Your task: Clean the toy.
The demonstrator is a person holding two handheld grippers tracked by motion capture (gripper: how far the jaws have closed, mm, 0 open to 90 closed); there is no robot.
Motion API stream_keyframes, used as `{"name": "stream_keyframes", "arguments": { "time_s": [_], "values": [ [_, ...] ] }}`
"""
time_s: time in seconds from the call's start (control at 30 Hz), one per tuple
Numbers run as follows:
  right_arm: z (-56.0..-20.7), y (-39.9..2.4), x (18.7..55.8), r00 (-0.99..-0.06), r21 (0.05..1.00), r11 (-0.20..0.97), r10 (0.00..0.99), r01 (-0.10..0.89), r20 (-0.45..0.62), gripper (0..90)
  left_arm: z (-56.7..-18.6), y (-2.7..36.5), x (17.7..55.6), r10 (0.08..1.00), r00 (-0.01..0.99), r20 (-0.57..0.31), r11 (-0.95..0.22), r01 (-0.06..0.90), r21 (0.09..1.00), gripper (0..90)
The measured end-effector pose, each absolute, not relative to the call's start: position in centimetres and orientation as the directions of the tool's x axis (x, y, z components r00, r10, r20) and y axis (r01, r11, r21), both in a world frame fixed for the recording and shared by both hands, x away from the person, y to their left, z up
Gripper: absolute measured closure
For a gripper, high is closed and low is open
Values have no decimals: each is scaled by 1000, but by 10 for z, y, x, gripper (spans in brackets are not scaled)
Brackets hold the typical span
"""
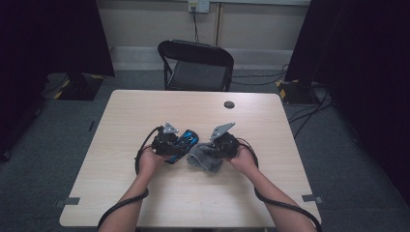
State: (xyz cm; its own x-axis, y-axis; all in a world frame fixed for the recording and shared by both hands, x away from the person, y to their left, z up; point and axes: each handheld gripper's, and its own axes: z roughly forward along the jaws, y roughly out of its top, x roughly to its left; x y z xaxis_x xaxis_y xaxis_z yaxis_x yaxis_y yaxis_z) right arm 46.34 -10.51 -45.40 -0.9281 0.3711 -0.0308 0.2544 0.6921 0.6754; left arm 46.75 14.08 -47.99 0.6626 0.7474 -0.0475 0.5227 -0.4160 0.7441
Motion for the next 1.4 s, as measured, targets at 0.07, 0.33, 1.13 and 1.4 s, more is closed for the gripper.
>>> {"name": "stream_keyframes", "arguments": {
  "time_s": [0.07, 0.33, 1.13, 1.4],
  "values": [
    [-455, -100, 460, -936, 676, 697, 350, 239, -30, 769, -480, 141, 467, 748, 662, -48, -415, 523, 745, 429],
    [-457, -69, 443, -965, 681, 710, 261, 181, -16, 769, -480, 140, 468, 752, 658, -47, -413, 525, 744, 429],
    [-481, -15, 435, -982, 664, 734, 187, 144, 7, 766, -481, 141, 466, 756, 653, -50, -402, 523, 751, 429],
    [-482, -15, 438, -980, 668, 727, 198, 156, 14, 764, -480, 141, 466, 754, 656, -44, -411, 521, 748, 429]
  ]
}}
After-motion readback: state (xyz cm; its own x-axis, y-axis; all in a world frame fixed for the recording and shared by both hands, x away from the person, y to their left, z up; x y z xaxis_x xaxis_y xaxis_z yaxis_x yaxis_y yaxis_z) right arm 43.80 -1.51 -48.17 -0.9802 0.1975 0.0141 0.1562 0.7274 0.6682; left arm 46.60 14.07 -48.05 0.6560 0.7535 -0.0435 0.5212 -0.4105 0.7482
